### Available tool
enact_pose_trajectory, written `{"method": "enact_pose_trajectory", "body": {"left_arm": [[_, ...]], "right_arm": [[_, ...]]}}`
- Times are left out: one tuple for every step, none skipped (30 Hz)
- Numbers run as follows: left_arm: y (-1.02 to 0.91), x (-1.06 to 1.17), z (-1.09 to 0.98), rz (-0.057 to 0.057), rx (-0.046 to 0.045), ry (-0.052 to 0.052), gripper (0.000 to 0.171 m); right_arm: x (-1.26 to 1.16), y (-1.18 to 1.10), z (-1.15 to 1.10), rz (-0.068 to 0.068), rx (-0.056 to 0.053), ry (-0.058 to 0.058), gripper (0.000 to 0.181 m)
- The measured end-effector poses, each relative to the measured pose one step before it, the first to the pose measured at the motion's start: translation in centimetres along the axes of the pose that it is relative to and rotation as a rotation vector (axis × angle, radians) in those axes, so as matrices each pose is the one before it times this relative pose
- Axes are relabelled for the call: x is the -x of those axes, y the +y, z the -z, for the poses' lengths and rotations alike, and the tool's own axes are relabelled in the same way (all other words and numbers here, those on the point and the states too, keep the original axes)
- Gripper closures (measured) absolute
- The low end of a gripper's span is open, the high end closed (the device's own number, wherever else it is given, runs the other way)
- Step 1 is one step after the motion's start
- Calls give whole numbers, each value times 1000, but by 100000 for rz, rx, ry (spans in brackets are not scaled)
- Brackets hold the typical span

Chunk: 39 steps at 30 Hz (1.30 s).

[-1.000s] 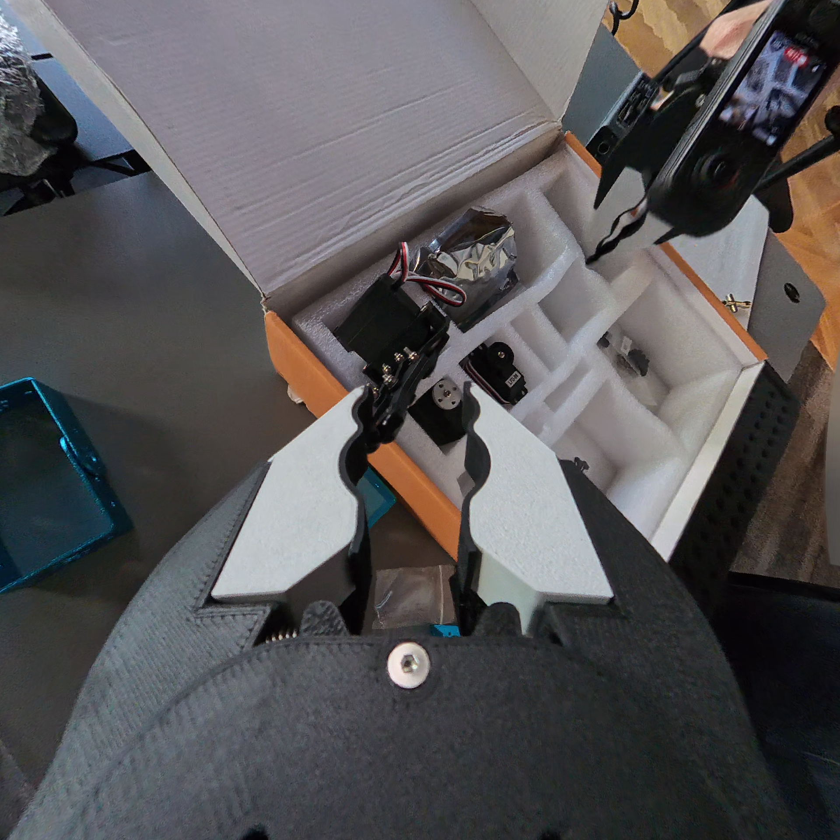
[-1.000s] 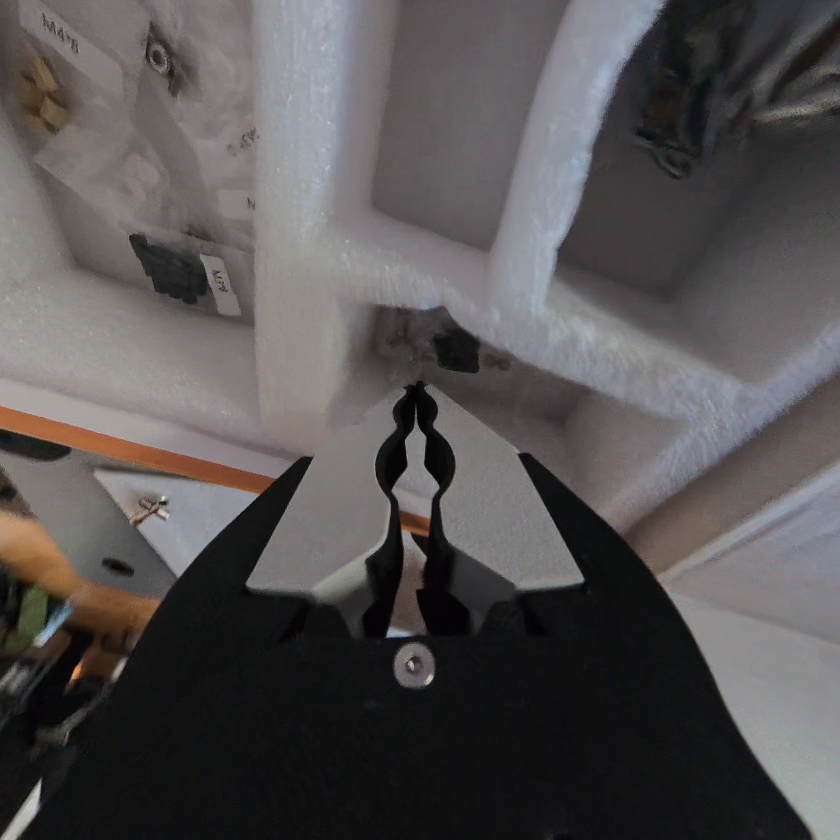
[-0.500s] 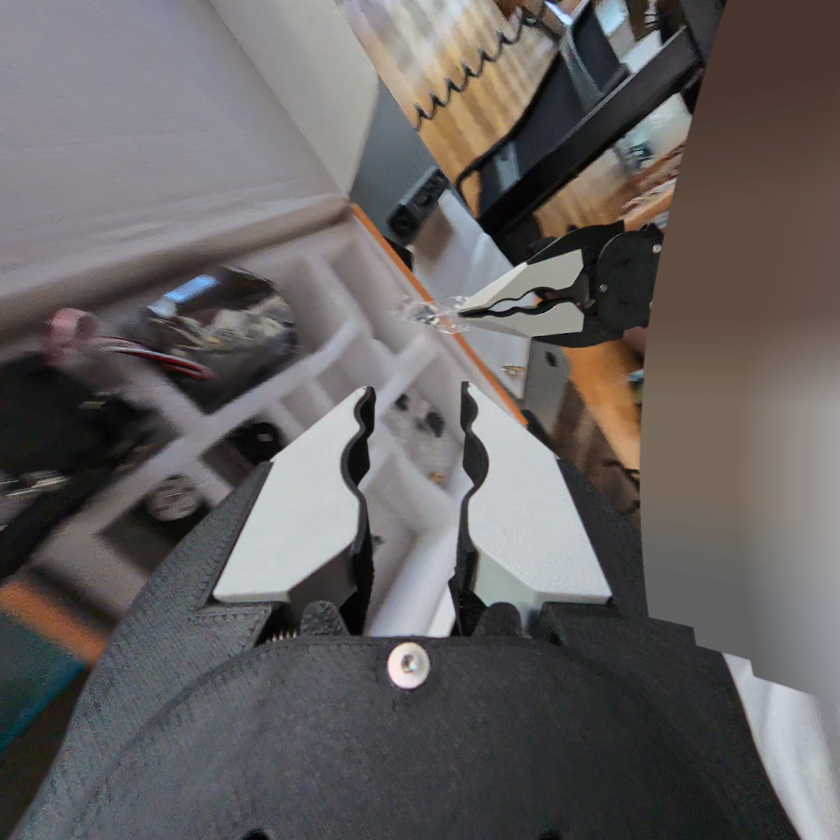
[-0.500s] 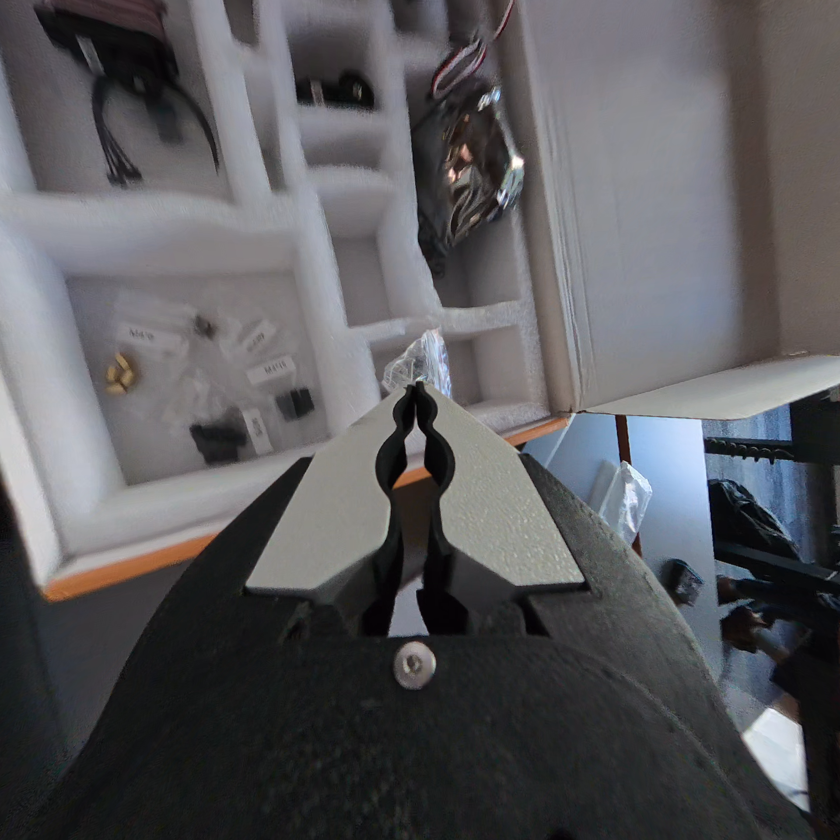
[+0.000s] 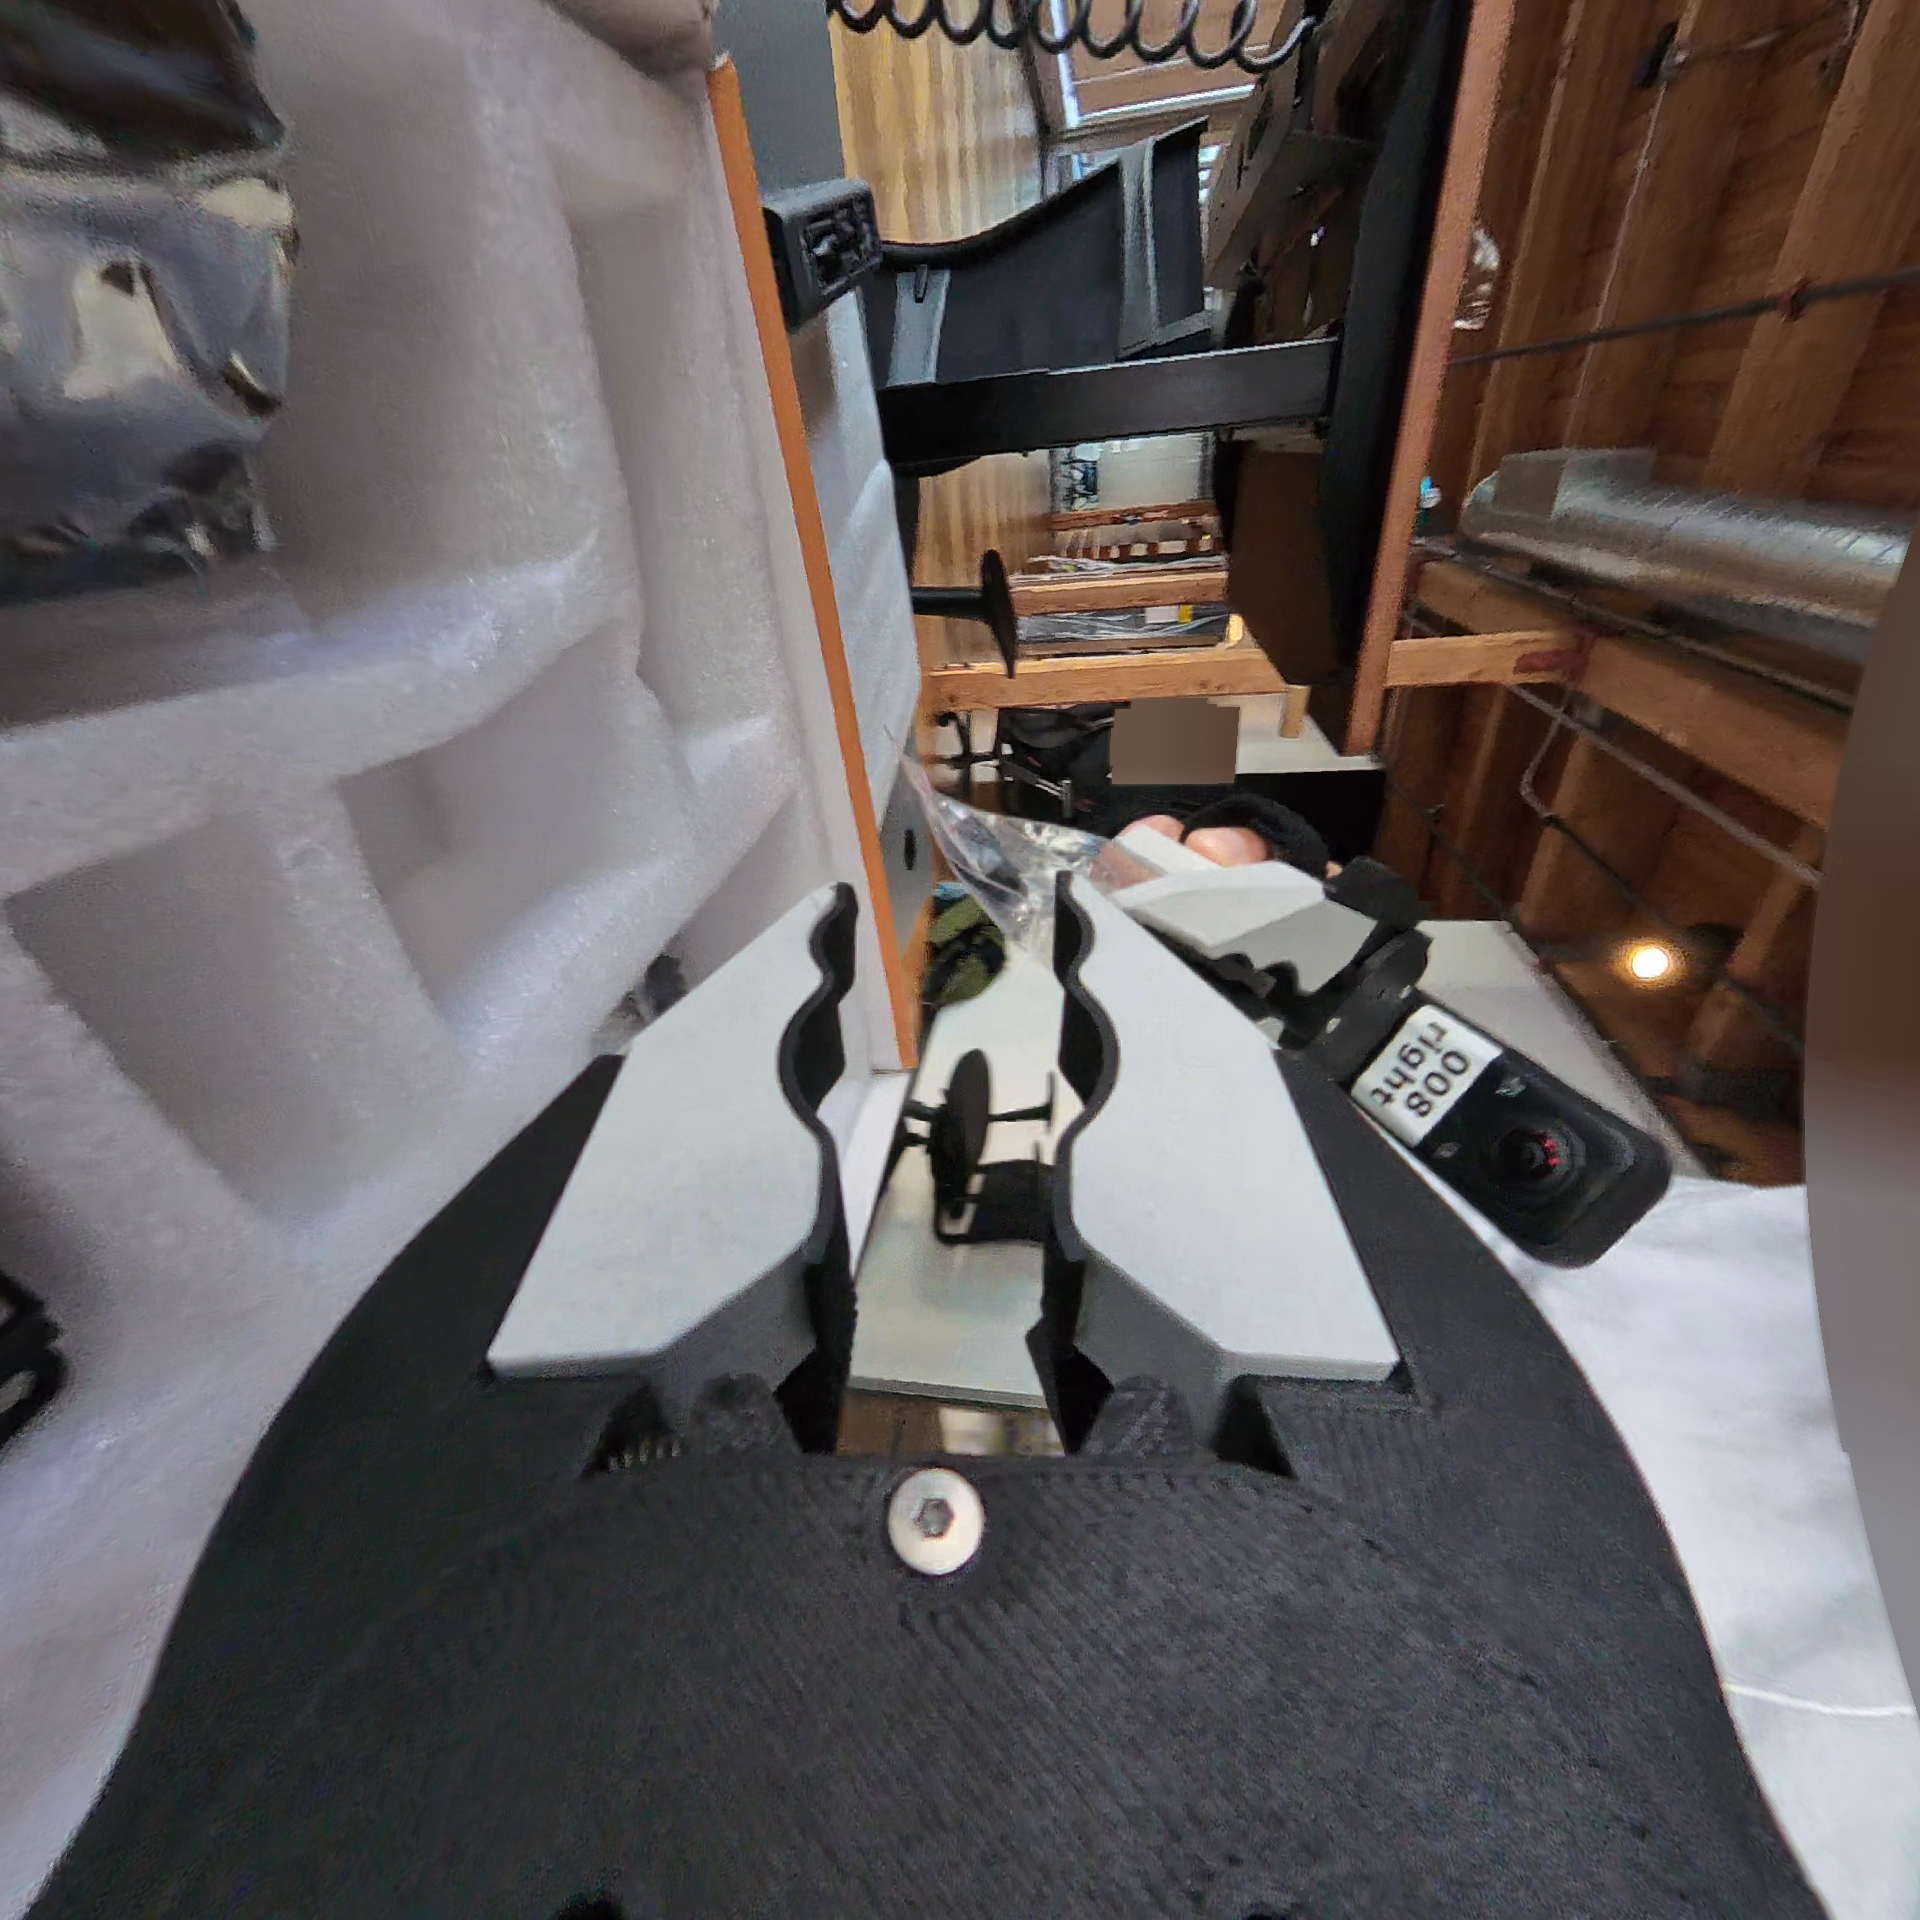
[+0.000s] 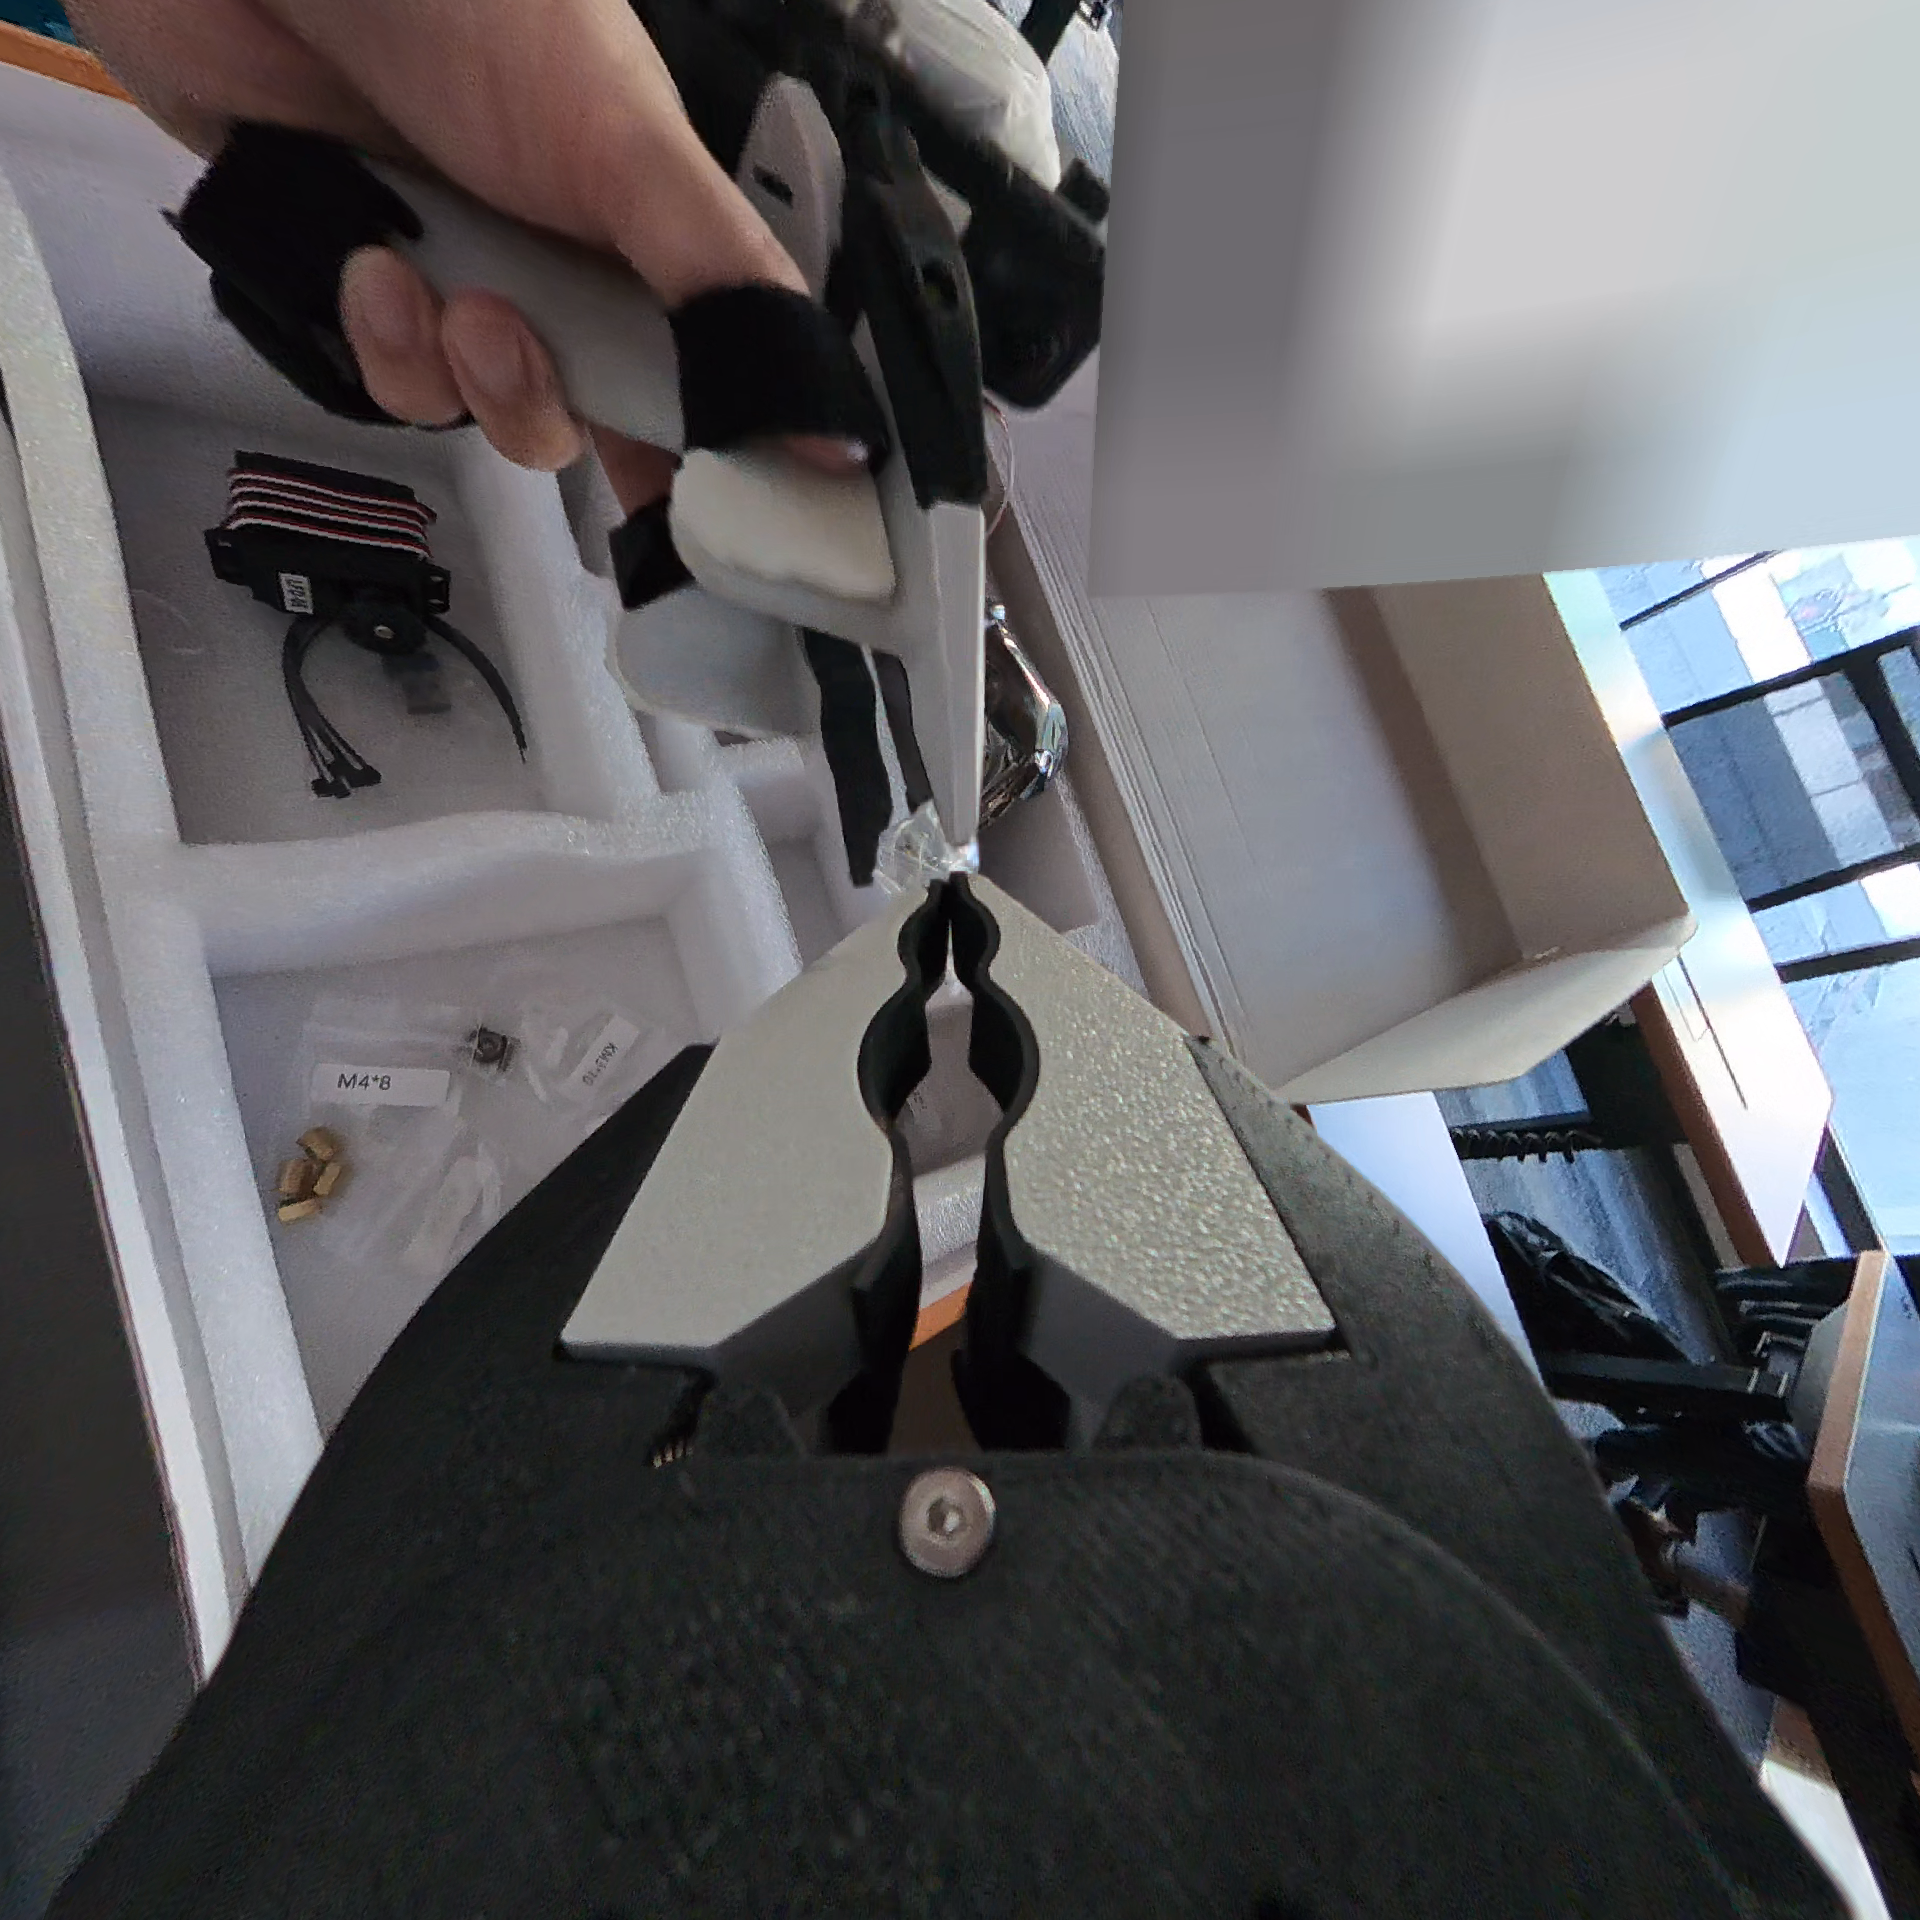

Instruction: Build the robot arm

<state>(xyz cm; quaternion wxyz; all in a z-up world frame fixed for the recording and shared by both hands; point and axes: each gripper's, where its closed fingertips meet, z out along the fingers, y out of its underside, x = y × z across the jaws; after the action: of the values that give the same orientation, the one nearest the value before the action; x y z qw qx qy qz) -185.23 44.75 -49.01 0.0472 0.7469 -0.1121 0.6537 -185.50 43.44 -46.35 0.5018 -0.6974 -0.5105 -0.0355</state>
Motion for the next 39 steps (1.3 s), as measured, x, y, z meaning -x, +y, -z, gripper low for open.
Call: {"method": "enact_pose_trajectory", "body": {"left_arm": [[10, -165, -198, 2795, -622, 3032, 137], [-68, -264, -125, 2620, -1154, 3809, 142], [-11, -154, -65, 1952, -781, 3107, 153], [-15, 77, 24, 1366, -908, 1437, 165], [-36, 198, 80, 742, -953, 396, 170], [41, 176, 112, -227, -305, -44, 171], [87, 153, 166, -1132, 298, -569, 171], [11, 87, 259, -1630, -187, -750, 171], [-162, 1, 347, -1853, -1233, -550, 171], [-223, -73, 429, -1749, -1571, -386, 171], [-215, -47, 447, -1776, -1348, -611, 171], [-141, -39, 422, -2032, -719, -675, 171], [-59, 0, 408, -1944, -179, -852, 171], [-52, 22, 394, -1673, -328, -927, 171], [-37, -130, 343, -1733, -435, 163, 171], [13, -226, 301, -1671, -244, 973, 171], [112, -159, 241, -1620, 173, 641, 171], [202, -210, 188, -1776, 523, 1128, 171], [274, -277, 164, -1599, 839, 1660, 171], [297, -199, 186, -1369, 1068, 1043, 171], [263, -220, 241, -2044, 1210, 947, 171], [170, -361, 277, -2955, 1085, 1272, 171], [60, -305, 329, -3345, 807, 275, 171], [2, -289, 330, -3692, 893, -137, 171], [3, -298, 289, -3421, 1309, 3, 171], [39, -74, 299, -2497, 1682, -948, 171], [0, 87, 346, -1692, 1305, -1338, 171], [-91, -113, 352, -597, 388, 208, 171], [-50, -46, 345, -379, 400, -277, 171], [-24, 141, 407, -981, 261, -1741, 171], [-129, 285, 533, -1629, -396, -2982, 163], [-305, 298, 736, -1761, -1495, -3194, 151], [-386, 304, 898, -1532, -2029, -3082, 145], [-370, 308, 1013, -1168, -2153, -2898, 145], [-329, 209, 1036, -664, -2074, -1979, 146], [-249, 55, 996, 89, -1817, -770, 148], [-156, -114, 916, 702, -1602, 315, 149], [-56, -246, 806, 878, -1336, 1082, 152], [88, -296, 686, 828, -809, 1242, 154]], "right_arm": [[249, -196, -40, 830, -1051, -557, 181], [261, -170, -25, 785, -1250, -523, 181], [200, -128, -35, 741, -1035, -79, 181], [180, -137, -46, 746, -1185, 69, 181], [210, -31, -110, 692, -374, -34, 181], [204, 72, -157, 728, 302, -20, 181], [356, 30, -195, 91, -211, -1058, 181], [652, 90, -252, -1542, 0, -3098, 181], [706, 112, -247, -3423, 55, -3695, 181], [662, -67, -214, -5608, -1387, -3973, 173], [705, -206, -184, -8154, -2325, -5206, 158], [537, -205, -116, -9711, -2391, -5507, 150], [383, -338, -19, -10992, -3250, -6154, 146], [178, -467, 61, -11917, -4001, -6288, 146], [-586, -469, 163, -11909, -3613, -2320, 145], [-1039, -537, 168, -11538, -3500, -183, 145], [-1328, -366, 89, -11600, -1546, 1204, 146], [-1815, -14, -36, -12153, 1508, 4612, 150], [-875, 5, -295, -10543, 2312, -987, 147], [96, -255, -387, -9145, 1326, -6358, 146], [144, -335, -472, -8353, 489, -5683, 146], [725, -334, -566, -6217, 763, -8337, 147], [815, -337, -631, -4297, 457, -7453, 153], [558, 43, -740, -2517, 2457, -4908, 155], [606, 258, -718, -324, 3982, -4583, 160], [683, 257, -587, 2086, 3175, -4212, 177], [340, -115, -372, 2392, 316, -1219, 181], [-4, -194, -258, 2700, -545, 1236, 181], [129, -138, -285, 1172, -467, 465, 181], [-38, 13, -259, 142, 430, 1482, 181], [-249, 181, -204, 342, 1172, 3020, 181], [-235, 383, -165, 599, 1881, 3323, 181], [-297, 673, -176, 379, 3087, 4173, 181], [-383, 991, -230, 504, 4524, 5183, 181], [-211, 1166, -306, 1055, 5122, 4716, 181], [245, 1166, -412, 850, 4904, 2272, 181], [620, 971, -508, -403, 3826, -82, 181], [780, 700, -567, -1196, 2397, -1239, 181], [824, 381, -593, -1501, 806, -1998, 181]]}}
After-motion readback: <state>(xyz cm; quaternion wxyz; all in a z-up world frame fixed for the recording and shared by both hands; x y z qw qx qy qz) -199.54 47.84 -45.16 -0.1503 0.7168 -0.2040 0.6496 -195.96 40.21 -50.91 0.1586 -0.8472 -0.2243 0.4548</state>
